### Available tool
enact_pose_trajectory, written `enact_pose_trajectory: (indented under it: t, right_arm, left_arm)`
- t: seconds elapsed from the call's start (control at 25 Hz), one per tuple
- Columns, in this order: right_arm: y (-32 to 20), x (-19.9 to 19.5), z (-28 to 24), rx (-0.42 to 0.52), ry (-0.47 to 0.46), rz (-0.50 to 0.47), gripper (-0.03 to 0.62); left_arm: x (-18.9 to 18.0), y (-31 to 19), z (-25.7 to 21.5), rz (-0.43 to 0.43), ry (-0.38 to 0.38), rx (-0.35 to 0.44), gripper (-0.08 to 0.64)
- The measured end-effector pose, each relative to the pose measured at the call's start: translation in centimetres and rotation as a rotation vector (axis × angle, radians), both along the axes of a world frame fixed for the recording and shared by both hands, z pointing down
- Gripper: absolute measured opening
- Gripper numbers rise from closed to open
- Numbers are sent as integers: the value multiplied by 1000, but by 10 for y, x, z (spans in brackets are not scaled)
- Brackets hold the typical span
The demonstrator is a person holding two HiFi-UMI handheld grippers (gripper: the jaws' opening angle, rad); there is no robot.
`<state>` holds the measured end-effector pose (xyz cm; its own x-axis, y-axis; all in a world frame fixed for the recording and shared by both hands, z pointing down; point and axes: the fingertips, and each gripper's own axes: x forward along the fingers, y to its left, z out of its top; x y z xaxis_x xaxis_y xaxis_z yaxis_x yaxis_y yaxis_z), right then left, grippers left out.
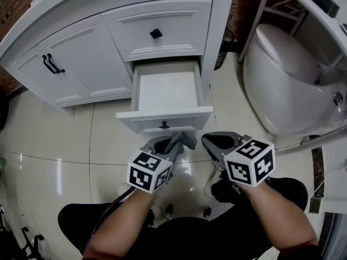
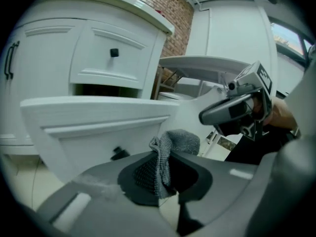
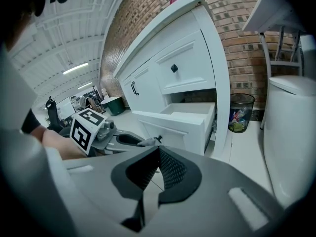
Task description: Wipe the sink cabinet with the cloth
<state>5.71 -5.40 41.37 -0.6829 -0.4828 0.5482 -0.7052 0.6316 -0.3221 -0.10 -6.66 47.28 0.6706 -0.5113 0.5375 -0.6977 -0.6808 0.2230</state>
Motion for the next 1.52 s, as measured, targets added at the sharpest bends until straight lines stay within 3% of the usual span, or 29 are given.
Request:
enact_pose_trajectory:
  t: [0.24,0.56,1.08,1.52]
  right_arm:
    - [0,11,1,14,18,13,5]
    - [-5,22,0,12,-2,30,5]
    - [-1,15,-12,39,-28,6,5]
    - [5,7,-11,40,-17,-14,5]
  left_arm:
    - [46,-21,-27,60,38,67,38]
    - [47,-42,-33,44,27,80,38]
    - [-39,-45,-25,-100,-57,53,38]
    - [-149,-50,-16,-350,-70,19,37]
